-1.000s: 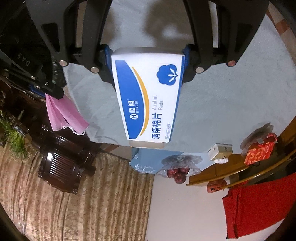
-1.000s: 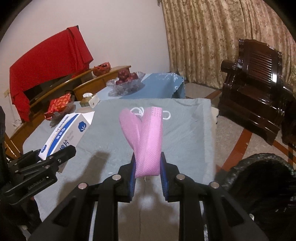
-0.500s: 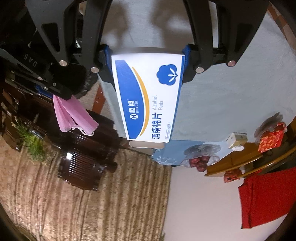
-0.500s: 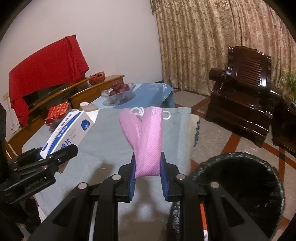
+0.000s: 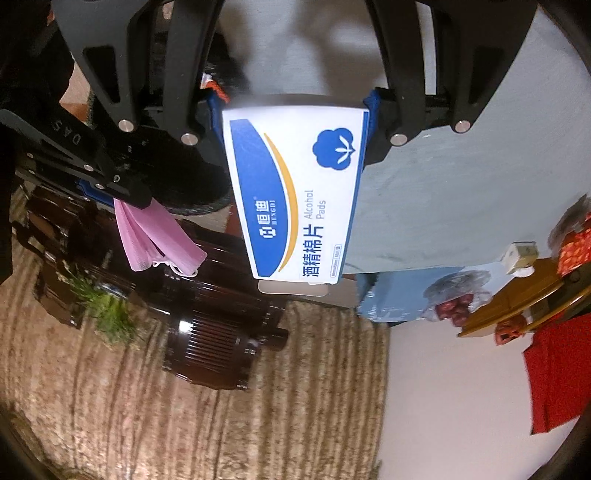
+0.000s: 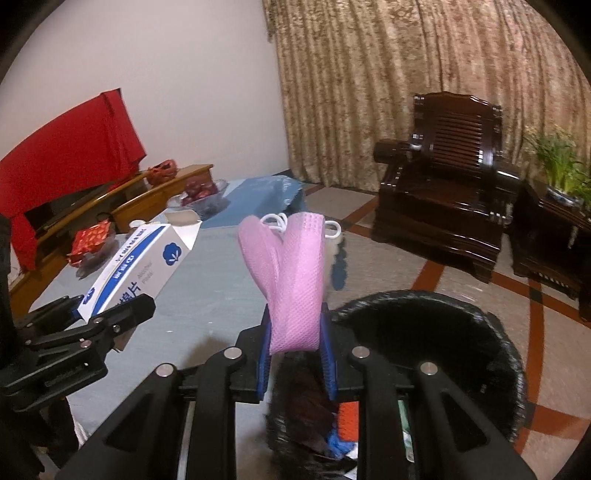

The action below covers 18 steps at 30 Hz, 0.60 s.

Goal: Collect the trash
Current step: 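Lift and carry the box and pink mask over the bin with both tools, then open both tools to drop the box and mask into the bin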

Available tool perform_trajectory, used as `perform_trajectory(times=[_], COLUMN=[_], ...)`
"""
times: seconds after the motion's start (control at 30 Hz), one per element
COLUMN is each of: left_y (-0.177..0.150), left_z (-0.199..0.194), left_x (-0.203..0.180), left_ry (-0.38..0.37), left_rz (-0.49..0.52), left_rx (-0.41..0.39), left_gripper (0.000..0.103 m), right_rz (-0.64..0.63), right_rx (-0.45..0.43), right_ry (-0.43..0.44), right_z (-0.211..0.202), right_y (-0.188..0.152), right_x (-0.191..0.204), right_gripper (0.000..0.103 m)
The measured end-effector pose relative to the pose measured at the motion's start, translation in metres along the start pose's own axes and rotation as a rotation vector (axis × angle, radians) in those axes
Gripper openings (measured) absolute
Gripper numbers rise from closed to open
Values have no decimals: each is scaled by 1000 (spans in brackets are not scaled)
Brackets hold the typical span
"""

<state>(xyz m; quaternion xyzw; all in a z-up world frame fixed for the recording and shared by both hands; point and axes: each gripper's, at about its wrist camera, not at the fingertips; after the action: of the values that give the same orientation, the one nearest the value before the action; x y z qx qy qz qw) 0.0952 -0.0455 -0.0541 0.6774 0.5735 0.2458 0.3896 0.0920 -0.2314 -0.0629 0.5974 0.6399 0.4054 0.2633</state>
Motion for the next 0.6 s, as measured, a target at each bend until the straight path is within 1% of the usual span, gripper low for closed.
perform_trajectory(times=[0.33,0.6], left_y=[-1,-8], left_z=[32,64], left_x=[-51,-93], left_ry=[-100,-171], left_rz=[80,140], left_rx=[27,58], left_gripper=[54,54], right_rz=[77,118], right_rx=[18,49], right_ry=[-117,-191], right_z=[-15,-15], right_y=[-17,-33], right_x=[-59,-96], right_gripper=[23,23])
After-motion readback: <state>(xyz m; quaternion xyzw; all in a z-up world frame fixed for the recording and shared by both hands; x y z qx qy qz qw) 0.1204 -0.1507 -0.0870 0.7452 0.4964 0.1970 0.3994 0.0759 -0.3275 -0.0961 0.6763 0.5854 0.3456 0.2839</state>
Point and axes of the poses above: each gripper's, at about its wrist camera, not at the fingertips, and z roughly the way its jaws point, x to its left, y to its top, and after that the axes turned 1 degree about -z, right-handed
